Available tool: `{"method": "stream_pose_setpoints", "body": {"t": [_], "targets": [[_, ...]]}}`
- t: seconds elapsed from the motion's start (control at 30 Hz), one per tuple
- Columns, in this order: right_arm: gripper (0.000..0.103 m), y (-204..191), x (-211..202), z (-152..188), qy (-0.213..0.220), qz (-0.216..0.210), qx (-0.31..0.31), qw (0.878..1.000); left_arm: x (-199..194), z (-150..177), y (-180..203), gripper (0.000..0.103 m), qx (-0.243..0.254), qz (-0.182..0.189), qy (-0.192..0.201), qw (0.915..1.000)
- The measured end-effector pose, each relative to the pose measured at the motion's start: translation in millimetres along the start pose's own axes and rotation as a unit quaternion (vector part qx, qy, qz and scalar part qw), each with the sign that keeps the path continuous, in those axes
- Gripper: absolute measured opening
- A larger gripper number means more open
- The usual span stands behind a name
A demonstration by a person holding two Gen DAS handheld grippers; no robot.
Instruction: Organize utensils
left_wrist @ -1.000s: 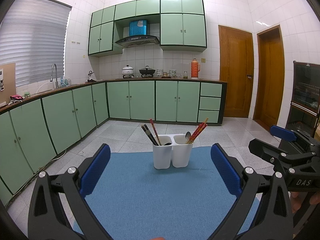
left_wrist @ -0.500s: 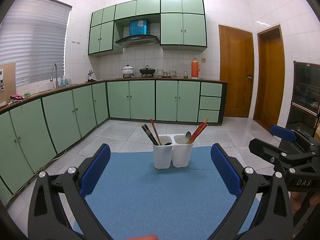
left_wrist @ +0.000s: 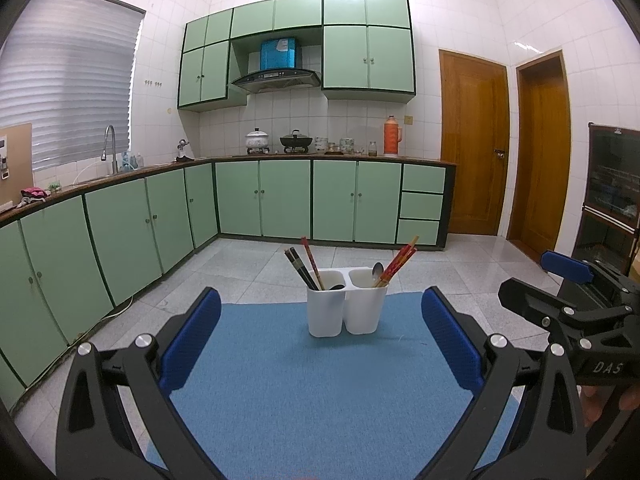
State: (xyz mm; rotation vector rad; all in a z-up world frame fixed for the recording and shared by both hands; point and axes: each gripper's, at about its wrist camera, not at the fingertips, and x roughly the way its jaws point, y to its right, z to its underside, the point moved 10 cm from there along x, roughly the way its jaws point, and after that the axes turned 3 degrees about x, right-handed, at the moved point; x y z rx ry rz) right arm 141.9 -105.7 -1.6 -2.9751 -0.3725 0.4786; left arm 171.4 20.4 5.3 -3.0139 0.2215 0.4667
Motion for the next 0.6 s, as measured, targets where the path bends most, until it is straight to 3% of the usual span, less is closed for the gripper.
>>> {"method": "stream_pose_setpoints", "body": {"t": [0.6], "targets": [[0.097,0.4,0.5,0.7,-0.001,-0.001,0.000,1.000,3.2,2.0,6.4,0.097,-0.002,-0.001,-0.003,1.0000]]}}
